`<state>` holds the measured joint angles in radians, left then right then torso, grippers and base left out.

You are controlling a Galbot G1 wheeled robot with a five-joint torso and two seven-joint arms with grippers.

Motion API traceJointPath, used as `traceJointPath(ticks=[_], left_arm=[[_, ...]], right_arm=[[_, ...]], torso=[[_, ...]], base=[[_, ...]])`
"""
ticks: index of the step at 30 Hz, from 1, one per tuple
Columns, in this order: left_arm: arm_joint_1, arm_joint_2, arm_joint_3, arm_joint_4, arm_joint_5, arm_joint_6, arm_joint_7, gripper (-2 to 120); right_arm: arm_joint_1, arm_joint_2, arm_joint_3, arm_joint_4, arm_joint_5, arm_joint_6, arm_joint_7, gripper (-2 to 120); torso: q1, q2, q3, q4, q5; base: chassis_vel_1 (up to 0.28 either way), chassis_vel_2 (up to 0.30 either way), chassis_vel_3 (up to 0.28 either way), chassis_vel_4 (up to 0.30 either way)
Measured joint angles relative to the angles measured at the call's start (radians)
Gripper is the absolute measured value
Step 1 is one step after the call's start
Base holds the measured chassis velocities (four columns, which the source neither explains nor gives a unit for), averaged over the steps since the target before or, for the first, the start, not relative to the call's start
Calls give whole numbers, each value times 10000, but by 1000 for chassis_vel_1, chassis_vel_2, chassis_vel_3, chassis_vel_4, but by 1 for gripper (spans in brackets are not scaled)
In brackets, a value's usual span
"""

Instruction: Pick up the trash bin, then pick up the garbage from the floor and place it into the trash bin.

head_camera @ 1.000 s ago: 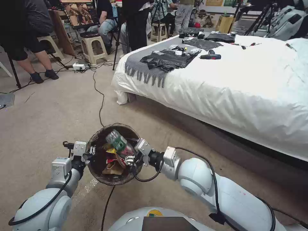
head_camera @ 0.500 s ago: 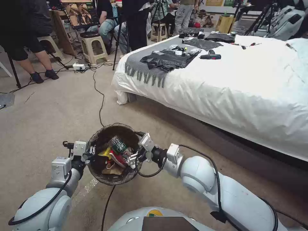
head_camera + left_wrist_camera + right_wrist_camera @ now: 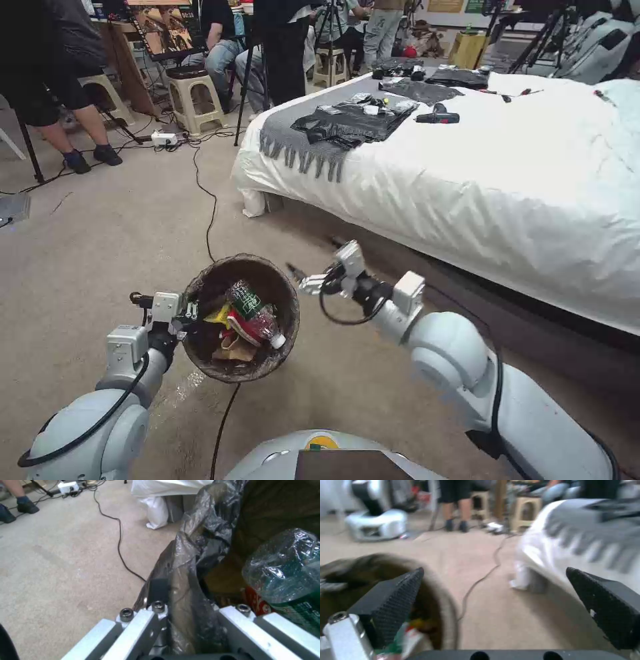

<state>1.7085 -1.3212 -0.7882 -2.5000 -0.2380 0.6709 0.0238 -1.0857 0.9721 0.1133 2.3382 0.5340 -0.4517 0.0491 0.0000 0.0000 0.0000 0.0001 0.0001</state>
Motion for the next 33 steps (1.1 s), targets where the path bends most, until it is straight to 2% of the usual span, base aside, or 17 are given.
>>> traceJointPath(ticks=[2,3,6,7,10,11,13,15,16,18,24,33], left_arm=[[-13,-4,-18,0,-10,-4,0,3],[-13,-4,-18,0,-10,-4,0,3],[-34,-58,-28,0,-23,-16,0,3],[-34,-58,-28,0,-23,-16,0,3],[-92,-149,-95,0,-94,-22,6,3],[-92,-149,-95,0,-94,-22,6,3],[-97,-145,-126,1,-130,-28,8,3],[-92,-126,-128,1,-149,-30,10,3],[-92,-126,-128,1,-149,-30,10,3],[-99,-84,-122,1,-157,-56,13,3],[-111,-12,-116,1,-168,-81,20,3],[-139,17,-95,1,-148,-58,120,3]], right_arm=[[-519,234,760,28,-2,122,44,100],[-519,234,760,28,-2,122,44,100],[-1525,719,2054,122,-98,405,87,100],[-1525,719,2054,122,-98,405,87,100],[-2752,1804,3224,223,-581,863,28,100],[-2752,1804,3224,223,-581,863,28,100],[-3539,2708,3815,252,-1255,1316,-92,100],[-4093,3287,4226,192,-2207,1894,-304,100],[-4093,3287,4226,192,-2207,1894,-304,100],[-4819,3795,4781,62,-3230,2746,-654,100],[-5962,4603,5683,39,-3886,3763,-975,100],[-6663,5093,6235,336,-4029,4298,-982,100]], torso=[[0,0,0,-1,0],[0,0,0,-1,0],[0,0,0,-1,0],[0,0,0,-1,0],[0,0,0,-3,0],[0,0,0,-3,0],[0,0,0,-1,-1],[-1,0,-1,-2,0],[-1,0,-1,-2,0],[0,0,-1,-3,0],[0,0,-1,0,-2],[0,0,-1,-1,-1]], base=[[0,0,0,0],[0,0,0,0],[0,0,0,0],[0,0,0,0],[0,0,0,0],[0,0,0,0],[0,0,0,0],[0,0,0,0],[0,0,0,0],[0,0,0,0],[0,0,0,0],[0,0,0,0]])
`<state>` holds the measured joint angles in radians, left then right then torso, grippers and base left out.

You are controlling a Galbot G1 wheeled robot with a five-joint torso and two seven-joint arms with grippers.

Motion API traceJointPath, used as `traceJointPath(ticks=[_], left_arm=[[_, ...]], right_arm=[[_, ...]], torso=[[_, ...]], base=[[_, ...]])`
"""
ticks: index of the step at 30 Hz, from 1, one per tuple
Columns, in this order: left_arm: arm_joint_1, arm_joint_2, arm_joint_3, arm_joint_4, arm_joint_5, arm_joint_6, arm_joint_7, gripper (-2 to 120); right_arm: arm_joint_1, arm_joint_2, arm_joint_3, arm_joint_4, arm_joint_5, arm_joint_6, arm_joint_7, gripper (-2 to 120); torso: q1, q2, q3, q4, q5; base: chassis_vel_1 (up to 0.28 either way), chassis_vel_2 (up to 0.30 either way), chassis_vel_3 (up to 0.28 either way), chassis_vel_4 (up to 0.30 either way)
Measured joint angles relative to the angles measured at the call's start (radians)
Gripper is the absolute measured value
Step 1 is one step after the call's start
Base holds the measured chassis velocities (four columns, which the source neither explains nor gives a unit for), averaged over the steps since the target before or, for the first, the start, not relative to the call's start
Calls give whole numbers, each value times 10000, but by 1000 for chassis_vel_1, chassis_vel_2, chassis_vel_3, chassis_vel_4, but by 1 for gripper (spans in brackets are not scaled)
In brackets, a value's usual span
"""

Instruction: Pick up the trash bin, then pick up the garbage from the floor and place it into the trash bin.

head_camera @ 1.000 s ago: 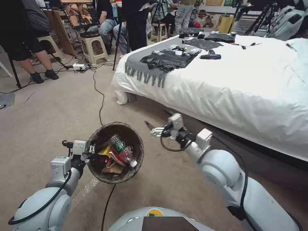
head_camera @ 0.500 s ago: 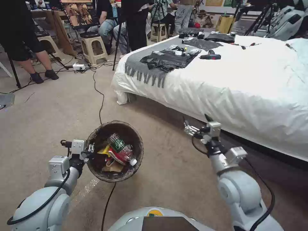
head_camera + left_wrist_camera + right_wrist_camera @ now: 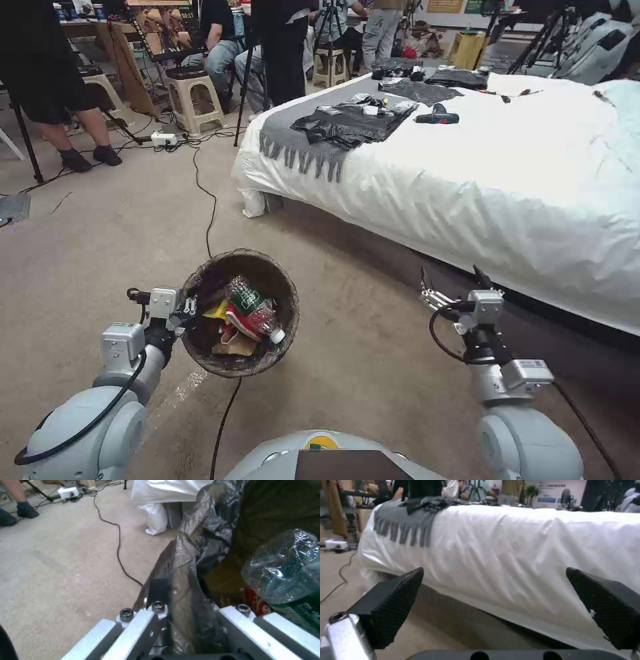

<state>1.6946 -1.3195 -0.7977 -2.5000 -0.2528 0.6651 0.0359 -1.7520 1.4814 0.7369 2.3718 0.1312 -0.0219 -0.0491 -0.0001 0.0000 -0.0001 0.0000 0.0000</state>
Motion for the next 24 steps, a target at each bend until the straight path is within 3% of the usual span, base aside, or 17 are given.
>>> traceJointPath(ticks=[24], left_arm=[[-32,-116,-161,0,-4,30,28,3]], right_arm=[[25,399,658,-24,63,342,102,100]], torso=[[0,0,1,2,1]], base=[[17,15,12,14]])
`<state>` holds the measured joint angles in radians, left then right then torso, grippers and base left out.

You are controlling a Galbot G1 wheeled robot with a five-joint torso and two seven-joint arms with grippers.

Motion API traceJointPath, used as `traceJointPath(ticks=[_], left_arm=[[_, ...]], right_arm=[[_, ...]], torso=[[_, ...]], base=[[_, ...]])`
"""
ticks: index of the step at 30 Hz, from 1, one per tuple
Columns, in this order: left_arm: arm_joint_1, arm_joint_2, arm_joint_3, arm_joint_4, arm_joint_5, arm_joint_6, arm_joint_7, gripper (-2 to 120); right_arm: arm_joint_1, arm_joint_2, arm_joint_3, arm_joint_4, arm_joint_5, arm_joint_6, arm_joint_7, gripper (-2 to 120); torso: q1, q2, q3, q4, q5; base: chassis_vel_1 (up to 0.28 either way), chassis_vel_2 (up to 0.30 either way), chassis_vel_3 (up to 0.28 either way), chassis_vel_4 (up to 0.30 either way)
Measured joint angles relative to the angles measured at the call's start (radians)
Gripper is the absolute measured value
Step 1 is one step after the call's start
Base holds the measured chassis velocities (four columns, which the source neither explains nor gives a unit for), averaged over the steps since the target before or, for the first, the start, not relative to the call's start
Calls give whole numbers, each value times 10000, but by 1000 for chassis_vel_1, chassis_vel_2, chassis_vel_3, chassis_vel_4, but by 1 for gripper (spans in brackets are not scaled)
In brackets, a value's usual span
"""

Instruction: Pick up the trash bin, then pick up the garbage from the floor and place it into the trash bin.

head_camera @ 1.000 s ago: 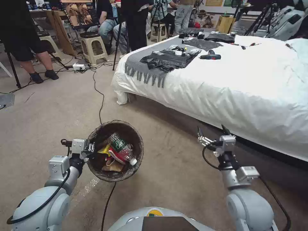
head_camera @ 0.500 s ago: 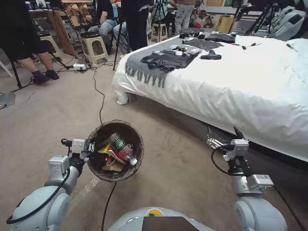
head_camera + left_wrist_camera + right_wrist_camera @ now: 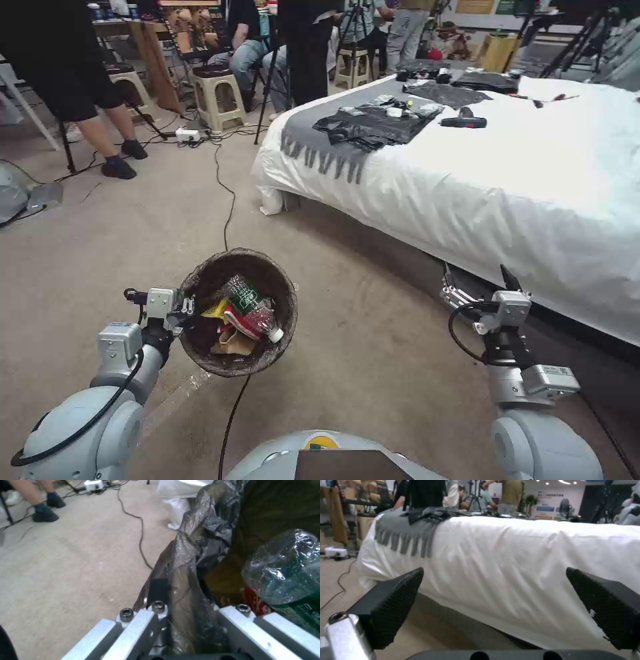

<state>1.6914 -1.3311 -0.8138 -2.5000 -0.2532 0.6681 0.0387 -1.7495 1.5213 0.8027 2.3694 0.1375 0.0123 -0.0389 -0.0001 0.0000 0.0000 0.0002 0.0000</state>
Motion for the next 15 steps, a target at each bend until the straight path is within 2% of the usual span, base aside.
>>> traceJointPath(ticks=[15], left_arm=[[143,-158,-31,0,33,-8,-15,3]], right_arm=[[-280,111,33,-11,-18,309,-79,100]], torso=[[0,0,0,0,0]], base=[[63,56,58,58]])
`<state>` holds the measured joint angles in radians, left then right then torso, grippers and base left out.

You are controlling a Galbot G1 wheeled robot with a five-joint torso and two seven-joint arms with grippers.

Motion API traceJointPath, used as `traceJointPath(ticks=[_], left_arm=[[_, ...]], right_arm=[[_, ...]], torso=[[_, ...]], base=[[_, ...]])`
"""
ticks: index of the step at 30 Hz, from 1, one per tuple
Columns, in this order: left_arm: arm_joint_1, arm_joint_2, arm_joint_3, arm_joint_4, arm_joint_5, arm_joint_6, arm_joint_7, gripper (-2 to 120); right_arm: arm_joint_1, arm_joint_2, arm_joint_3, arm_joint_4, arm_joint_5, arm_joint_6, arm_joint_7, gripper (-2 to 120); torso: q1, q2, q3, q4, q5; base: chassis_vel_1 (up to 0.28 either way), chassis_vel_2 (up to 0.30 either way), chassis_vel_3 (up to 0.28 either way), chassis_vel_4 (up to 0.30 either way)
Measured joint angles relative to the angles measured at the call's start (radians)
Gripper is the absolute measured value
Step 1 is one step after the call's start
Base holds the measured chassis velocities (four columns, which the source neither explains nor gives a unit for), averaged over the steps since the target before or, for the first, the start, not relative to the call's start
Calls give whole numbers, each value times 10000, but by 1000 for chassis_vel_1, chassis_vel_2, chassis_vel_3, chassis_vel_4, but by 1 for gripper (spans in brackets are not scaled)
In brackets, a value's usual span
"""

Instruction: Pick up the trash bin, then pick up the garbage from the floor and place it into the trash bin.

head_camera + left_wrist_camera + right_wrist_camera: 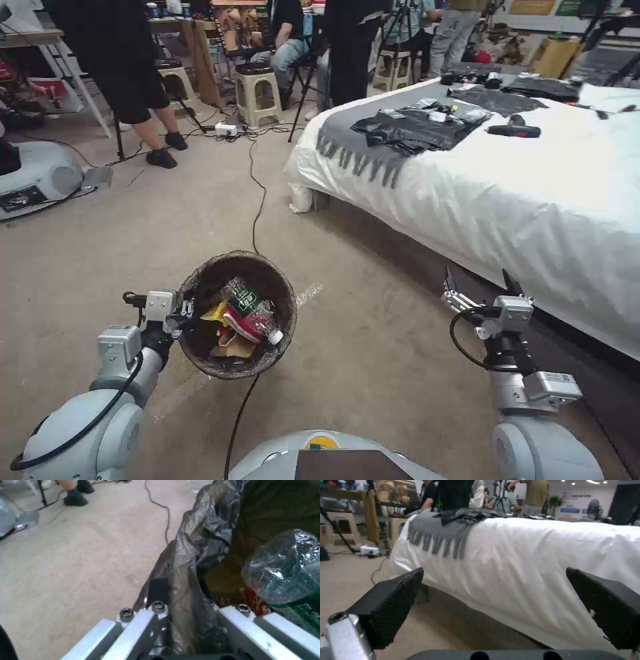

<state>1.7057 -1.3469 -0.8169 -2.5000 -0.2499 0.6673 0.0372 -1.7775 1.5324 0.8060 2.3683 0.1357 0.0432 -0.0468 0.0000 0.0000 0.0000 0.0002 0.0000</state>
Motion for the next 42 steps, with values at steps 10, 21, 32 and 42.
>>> traceJointPath(ticks=[10,21,32,42], left_arm=[[79,-75,-30,0,19,0,-35,3],[111,-127,-85,0,12,-1,-50,3],[145,-161,-85,0,6,-5,-55,3],[210,-191,-82,0,33,-12,-65,3]], right_arm=[[-499,215,-166,74,-77,487,-100,100],[-569,221,-349,34,-134,586,-104,100],[-539,154,-440,-32,-137,533,-101,100],[-480,17,-466,-103,-118,436,-91,100]], torso=[[0,0,0,-3,0],[0,0,0,-2,-1],[0,0,0,-3,-1],[0,0,0,-2,0]], base=[[56,55,62,64],[71,63,61,61],[77,64,85,72],[72,81,73,78]])
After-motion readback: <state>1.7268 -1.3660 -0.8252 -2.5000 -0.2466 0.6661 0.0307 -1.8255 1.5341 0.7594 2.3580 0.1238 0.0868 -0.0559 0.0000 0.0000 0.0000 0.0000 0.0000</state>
